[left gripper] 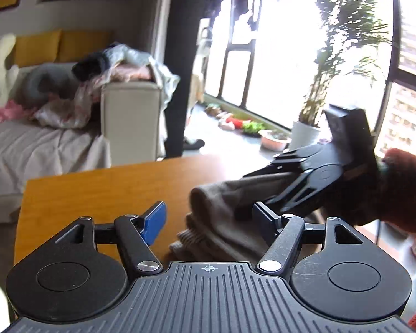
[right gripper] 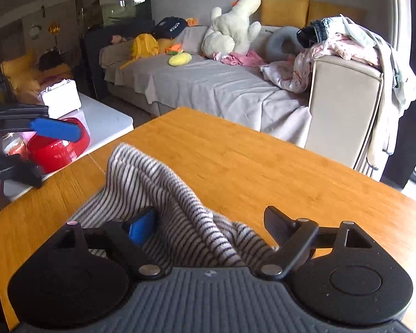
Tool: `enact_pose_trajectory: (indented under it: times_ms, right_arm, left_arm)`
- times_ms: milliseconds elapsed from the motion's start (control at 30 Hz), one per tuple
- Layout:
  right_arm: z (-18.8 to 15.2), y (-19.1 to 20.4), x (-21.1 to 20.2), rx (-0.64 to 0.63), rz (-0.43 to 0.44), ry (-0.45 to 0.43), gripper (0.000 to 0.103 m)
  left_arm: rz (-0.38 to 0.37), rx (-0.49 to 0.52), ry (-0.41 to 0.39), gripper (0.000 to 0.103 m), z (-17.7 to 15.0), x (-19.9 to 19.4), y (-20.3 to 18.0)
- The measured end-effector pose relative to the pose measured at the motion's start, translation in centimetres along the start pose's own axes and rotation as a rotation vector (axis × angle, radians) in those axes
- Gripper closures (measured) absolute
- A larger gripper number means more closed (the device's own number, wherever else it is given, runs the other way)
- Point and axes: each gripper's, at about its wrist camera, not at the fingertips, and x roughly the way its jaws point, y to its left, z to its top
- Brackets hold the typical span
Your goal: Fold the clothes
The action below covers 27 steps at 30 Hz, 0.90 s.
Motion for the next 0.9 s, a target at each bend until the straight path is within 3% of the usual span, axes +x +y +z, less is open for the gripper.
enact_pose_trajectory:
  times_ms: [100, 167, 233, 267, 300, 433, 567, 700, 833, 900]
  right_arm:
    - [1.3, -0.2, -0.4, 0.019, -0.02, -0.024, 0.019]
    - [2.2, -0.5, -2.1, 0.045, -0.068, -0.098, 0.019]
    - [2.6, -0.6, -4.7, 0.058, -0.134, -0.179, 0.035]
    - [2.6, -0.5, -6.0, 0.055, -0.157, -0.212, 0.059]
    - [2.5, -0.4, -6.9, 0.048, -0.166, -0.223, 0.071]
    - [0.4, -0.3, -7.2, 0.092, -0.138, -0.169, 0.071]
    - [-2.6, -1.7, -1.7, 0.165, -0.218, 0.003, 0.071]
    - [-4.0, -2.2, -0.4, 0.183, -0.243, -0.012, 0.069]
    - [-4.4, -1.6, -0.8, 0.156, -0.264, -0.013, 0.068]
    - [-4.8, -1.3, -2.6, 0.196, -0.277, -0.044, 0.066]
  left_arm:
    - [-0.076, 0.09, 0.017, 0.021, 0.6, 1.1, -2.7]
    - [-0.058, 0.124, 0.069, 0.022, 0.1, 3.3, -3.5]
    - [-0.033, 0.114, 0.117, 0.025, -0.5, 5.7, -3.1]
    - [-0.025, 0.102, 0.131, 0.025, -0.7, 6.4, -2.7]
    - [-0.018, 0.089, 0.139, 0.025, -0.8, 7.1, -2.3]
    - [-0.025, 0.049, 0.148, 0.024, -1.3, 7.6, -1.0]
    - [-0.01, 0.058, 0.161, 0.023, -1.4, 7.5, -0.8]
    - [0.013, 0.078, 0.128, 0.023, 0.0, 6.8, -0.9]
    - [0.0, 0.138, 0.07, 0.017, 1.8, 6.4, -1.4]
    - [0.027, 0.157, 0.106, 0.018, 1.8, 8.0, -1.4]
